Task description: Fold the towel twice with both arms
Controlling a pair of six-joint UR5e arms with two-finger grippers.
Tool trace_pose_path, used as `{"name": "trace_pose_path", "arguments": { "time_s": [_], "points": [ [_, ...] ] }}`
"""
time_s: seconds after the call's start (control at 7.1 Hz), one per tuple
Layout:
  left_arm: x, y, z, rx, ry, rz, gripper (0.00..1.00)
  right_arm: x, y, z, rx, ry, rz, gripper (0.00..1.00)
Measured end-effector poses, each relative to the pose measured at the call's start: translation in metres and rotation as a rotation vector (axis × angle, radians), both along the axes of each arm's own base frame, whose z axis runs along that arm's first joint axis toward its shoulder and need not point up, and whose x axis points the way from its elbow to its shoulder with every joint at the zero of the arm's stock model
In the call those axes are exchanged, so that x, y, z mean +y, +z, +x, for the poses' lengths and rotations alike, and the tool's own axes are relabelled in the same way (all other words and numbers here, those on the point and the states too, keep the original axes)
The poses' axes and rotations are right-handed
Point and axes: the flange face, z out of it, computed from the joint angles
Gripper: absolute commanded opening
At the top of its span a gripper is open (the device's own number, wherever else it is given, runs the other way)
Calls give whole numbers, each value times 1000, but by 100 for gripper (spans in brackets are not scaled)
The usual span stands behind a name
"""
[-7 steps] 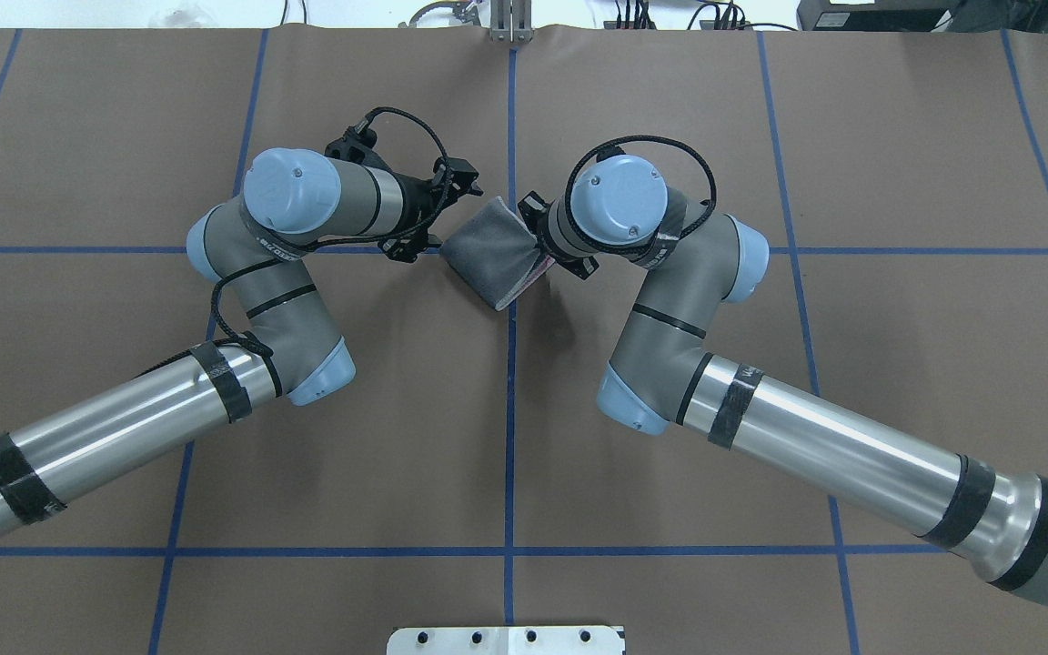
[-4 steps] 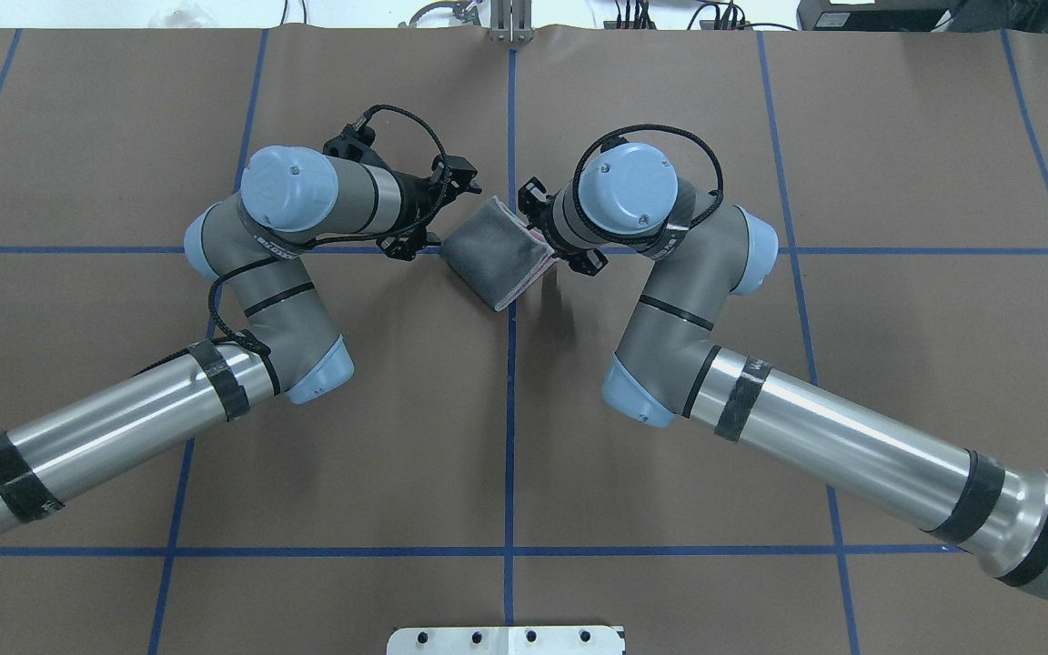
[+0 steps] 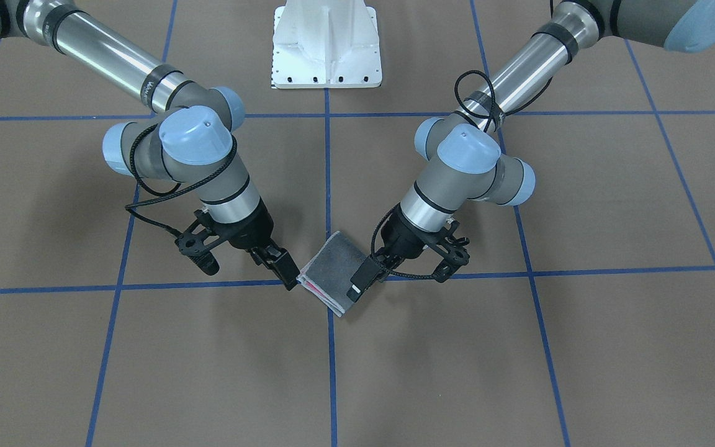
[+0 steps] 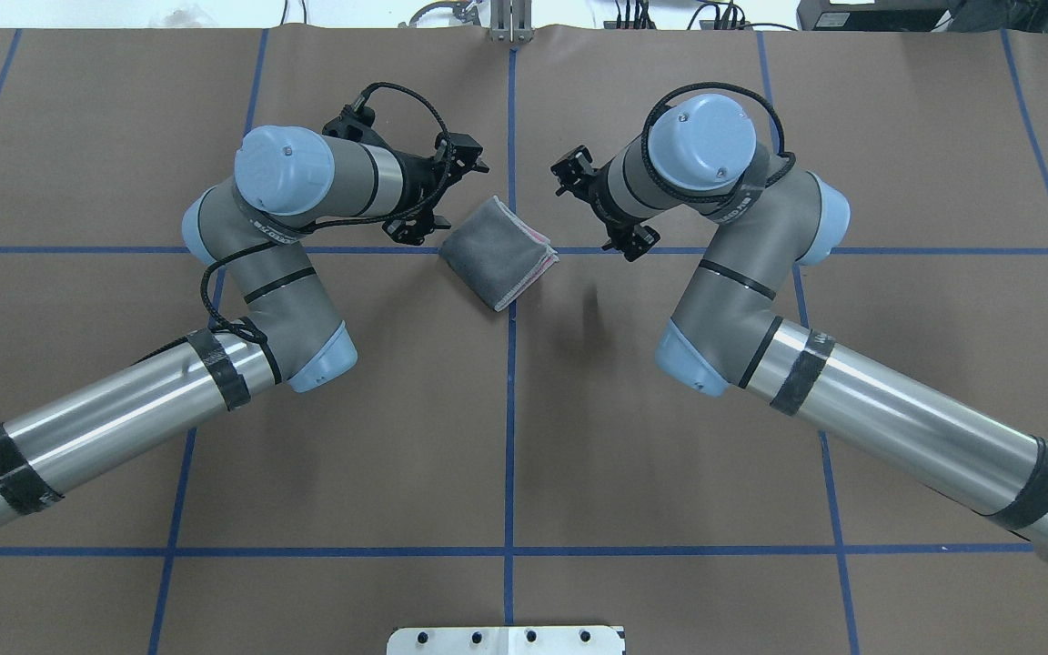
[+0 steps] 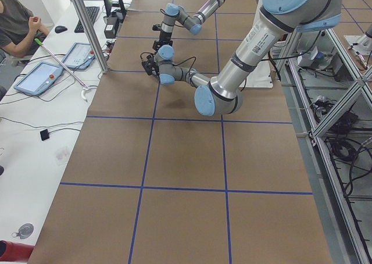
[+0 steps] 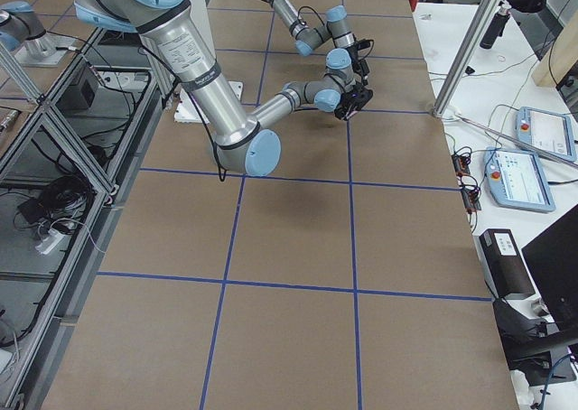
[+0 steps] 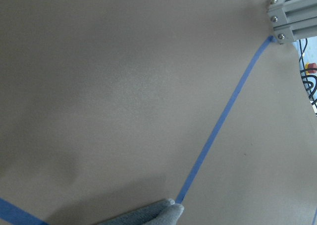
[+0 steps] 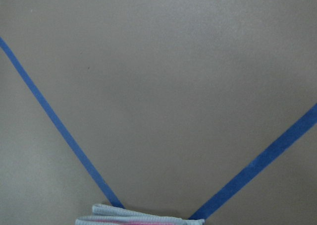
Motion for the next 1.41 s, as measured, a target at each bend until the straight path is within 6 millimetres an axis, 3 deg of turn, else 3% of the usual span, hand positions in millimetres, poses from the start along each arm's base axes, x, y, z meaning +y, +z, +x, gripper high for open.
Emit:
{"name": "trace_pose_path", "arguments": {
  "time_s": [0.42,0.85,1.41],
  "points": [
    [11,4,25,-17,3,-7,100,-11,12,35,10,-20,8,100],
    [10,17,30,-42,4,-16,100,-13,17,40,16,-18,2,100],
    [4,-1,25,-20,-6,-6,100,-13,23,42,22,-17,-3,100]
  ]
}}
